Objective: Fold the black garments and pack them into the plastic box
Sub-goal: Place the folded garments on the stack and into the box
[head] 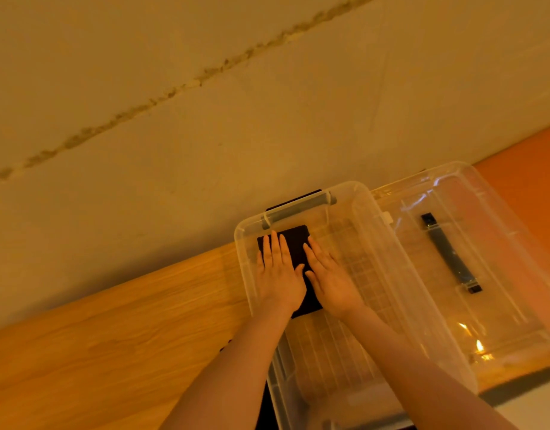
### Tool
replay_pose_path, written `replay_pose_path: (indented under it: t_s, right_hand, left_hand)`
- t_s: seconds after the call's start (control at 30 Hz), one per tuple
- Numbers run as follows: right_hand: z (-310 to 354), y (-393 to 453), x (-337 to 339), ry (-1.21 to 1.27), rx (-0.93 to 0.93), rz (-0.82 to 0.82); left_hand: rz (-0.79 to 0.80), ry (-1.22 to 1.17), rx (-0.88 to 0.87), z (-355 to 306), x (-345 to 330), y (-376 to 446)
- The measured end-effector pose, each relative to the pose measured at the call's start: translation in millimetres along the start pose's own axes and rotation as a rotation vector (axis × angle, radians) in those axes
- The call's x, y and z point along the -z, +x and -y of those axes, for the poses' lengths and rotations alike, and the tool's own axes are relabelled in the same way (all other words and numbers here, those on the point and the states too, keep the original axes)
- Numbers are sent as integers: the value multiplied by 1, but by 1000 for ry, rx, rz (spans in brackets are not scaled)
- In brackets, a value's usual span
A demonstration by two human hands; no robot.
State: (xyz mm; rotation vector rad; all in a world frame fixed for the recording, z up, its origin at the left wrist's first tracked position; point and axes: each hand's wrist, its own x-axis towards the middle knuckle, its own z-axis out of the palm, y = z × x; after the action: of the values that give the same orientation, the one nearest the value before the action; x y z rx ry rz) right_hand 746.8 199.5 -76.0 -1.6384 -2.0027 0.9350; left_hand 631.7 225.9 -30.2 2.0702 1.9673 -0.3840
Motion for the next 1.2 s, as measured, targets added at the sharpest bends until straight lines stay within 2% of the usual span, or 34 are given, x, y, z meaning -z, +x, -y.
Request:
replay_pose_path:
  t_s: [0.3,0.5,0.67,0.83,0.9,0.97,1.03,1.07,1.13,1.2]
  right_hand:
    - [3,-3,7,-138,-72,102]
    - [47,-20,20,-95,-67,-29]
    - [88,-32,6,-120,5,-39]
    - [121,-46,-11,-132,20,-46]
    - [140,-55,-14,-155,81,-95]
    - [166,-71,-21,-183,245,-156]
    - [189,-92,-47,-254,402,-180]
    - [198,-103,-64,-301,406,-141]
    - [202,-124,-100,-364,233,-23]
    - [182,-139,-126,-346,-92,76]
  left_hand:
    - [26,168,-14,-1,16,0]
    - [-238,-39,-56,39,37,-55]
    - [-133,-119,101,93,12,-98]
    - [-98,-188,135,132,-22,-123]
    - [-76,-347,199,146,-35,-131]
    - [-34,-562,263,155,-43,-143]
    - [29,-918,329,161,-54,-155]
    - [103,-1153,352,162,-60,-161]
    - [274,-1532,431,163,-71,-168]
    - [356,-1671,499,163,-77,-169]
